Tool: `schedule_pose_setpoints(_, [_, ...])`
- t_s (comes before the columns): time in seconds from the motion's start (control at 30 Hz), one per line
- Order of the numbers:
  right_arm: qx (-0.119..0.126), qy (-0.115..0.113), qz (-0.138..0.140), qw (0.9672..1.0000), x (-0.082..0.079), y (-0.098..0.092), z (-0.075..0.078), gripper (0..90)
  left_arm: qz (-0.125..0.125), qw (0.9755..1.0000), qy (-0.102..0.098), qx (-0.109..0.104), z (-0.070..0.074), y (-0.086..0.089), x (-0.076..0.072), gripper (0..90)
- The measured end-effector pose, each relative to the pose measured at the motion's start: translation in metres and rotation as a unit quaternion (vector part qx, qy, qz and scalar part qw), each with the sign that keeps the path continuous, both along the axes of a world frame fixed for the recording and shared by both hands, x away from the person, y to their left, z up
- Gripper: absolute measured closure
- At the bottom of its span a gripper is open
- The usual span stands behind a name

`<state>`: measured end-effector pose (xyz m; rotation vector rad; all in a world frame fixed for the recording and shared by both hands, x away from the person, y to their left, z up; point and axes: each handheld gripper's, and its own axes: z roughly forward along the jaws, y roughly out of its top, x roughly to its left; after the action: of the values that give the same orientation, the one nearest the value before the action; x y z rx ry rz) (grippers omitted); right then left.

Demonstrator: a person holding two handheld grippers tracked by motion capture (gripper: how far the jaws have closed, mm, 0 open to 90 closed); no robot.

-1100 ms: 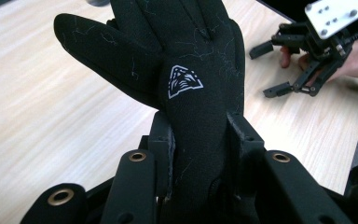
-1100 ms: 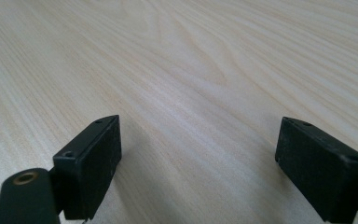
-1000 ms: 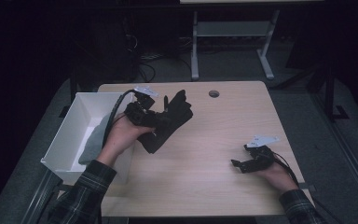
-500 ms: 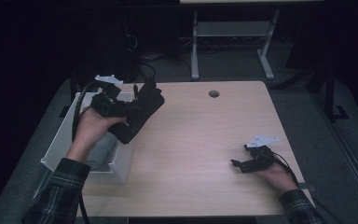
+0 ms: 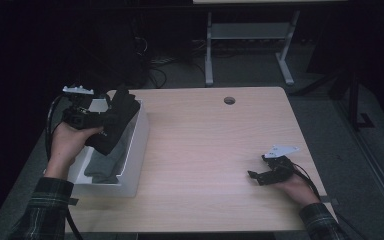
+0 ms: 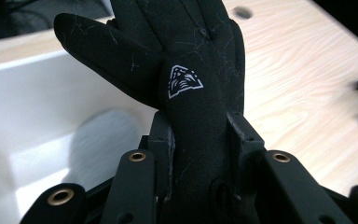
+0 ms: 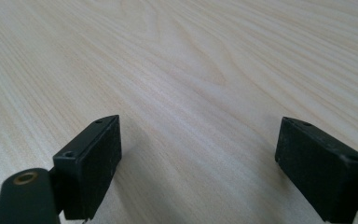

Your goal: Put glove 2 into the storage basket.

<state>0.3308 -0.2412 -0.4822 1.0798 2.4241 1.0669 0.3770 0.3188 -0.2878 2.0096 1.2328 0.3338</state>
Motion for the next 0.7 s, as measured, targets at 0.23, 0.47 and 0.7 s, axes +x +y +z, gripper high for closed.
schedule_pose_setpoints(0.23, [-0.001, 0.000, 0.000, 1.0000, 0.000, 0.000, 0.000, 14.4, 0.032, 0.9993, 0.020, 0.007, -0.031, 0.017, 0.002, 66.8])
schedule_pose_setpoints(0.47, [-0.002, 0.001, 0.000, 1.0000, 0.000, 0.000, 0.000, 14.4, 0.050, 0.9976, 0.047, 0.008, -0.059, 0.026, 0.003, 66.5])
schedule_pose_setpoints(0.7, [0.000, 0.000, 0.000, 1.0000, 0.000, 0.000, 0.000, 14.4, 0.054, 0.9961, 0.062, 0.032, -0.082, 0.028, 0.008, 62.0])
